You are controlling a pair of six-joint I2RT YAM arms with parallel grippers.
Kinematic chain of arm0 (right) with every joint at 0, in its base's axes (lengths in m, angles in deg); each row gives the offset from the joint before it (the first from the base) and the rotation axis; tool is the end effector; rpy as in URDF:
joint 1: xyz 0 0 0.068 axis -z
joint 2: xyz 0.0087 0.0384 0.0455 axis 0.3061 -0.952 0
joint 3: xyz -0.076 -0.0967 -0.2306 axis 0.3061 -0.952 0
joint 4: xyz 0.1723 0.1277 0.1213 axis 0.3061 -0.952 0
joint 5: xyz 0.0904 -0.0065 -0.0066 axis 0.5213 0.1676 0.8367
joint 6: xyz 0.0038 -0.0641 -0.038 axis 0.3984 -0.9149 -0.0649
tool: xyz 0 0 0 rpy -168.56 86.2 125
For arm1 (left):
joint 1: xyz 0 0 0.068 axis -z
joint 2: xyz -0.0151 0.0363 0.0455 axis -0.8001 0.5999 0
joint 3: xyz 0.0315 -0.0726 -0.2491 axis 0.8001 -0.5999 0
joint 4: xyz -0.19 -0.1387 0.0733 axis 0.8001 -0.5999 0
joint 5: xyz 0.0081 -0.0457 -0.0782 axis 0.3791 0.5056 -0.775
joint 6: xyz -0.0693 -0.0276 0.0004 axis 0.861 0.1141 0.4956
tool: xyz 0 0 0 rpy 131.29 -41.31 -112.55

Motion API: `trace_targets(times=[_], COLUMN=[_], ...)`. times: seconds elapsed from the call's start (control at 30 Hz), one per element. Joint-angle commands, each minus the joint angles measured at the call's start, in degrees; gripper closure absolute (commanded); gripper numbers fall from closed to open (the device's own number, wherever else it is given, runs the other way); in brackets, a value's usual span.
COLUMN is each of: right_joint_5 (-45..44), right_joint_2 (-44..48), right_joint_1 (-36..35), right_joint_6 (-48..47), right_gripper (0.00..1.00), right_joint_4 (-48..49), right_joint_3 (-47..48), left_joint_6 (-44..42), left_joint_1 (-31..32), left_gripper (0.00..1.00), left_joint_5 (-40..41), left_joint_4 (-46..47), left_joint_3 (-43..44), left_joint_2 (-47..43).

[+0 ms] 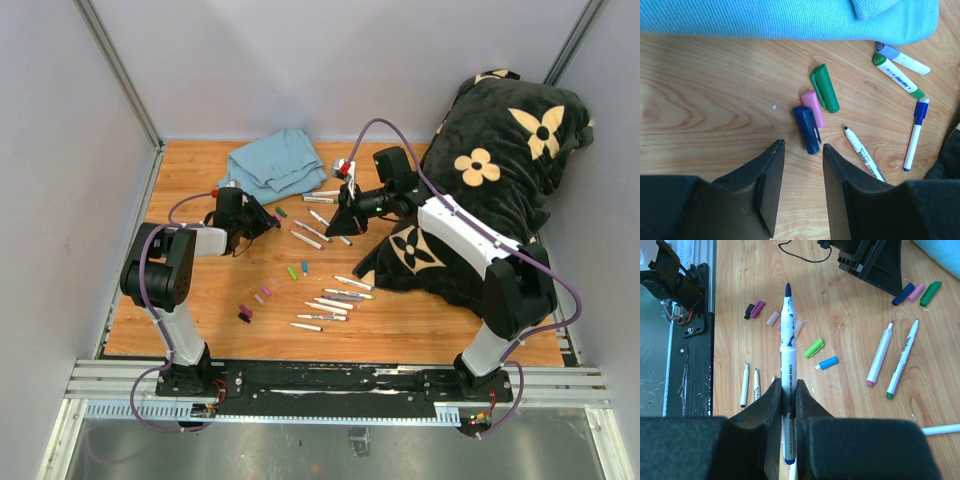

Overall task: Open the pen caps
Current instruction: Place the pen cap at the center of the board, then place the pen at the center of the board.

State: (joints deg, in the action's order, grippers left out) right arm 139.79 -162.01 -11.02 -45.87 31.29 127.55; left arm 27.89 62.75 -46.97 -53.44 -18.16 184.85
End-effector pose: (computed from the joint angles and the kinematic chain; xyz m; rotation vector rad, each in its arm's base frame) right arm 0.2981 0.2240 0.2851 -1.2609 1.7070 1.2301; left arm 0.3600 -0.0704 0.1207 -0.5488 2.2267 -0.6468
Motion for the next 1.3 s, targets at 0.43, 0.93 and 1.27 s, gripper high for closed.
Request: trace_targets(times=[0.43,0.93,1.27], right_joint_5=[-3.9,-29.4,-36.2], right_joint_2=[0.6,-19.6,-32.0], right_joint_1=[-0.1,-9.3,-12.1], right_joint_6=[-1.5,2.9,5.9], right_gripper=[0.94,0.91,0.90], right_joint_4=[-0.5,-9.6,-15.9], right_joint_3=[0.1,18.8,31.9], left_joint_6=[-2.5,-17.5,-30.1], left_joint_1=[-0.6,-0.6,-0.5], left_gripper=[0.57,0.08,0.03], left_joint_5=[1.2,2.1,14.7], left_joint_4=[-3.3,-29.3,-32.6], left_joint_3=[-4.6,-3.4,-8.3], left_joint_2=[-15.7,-68.9,-79.6])
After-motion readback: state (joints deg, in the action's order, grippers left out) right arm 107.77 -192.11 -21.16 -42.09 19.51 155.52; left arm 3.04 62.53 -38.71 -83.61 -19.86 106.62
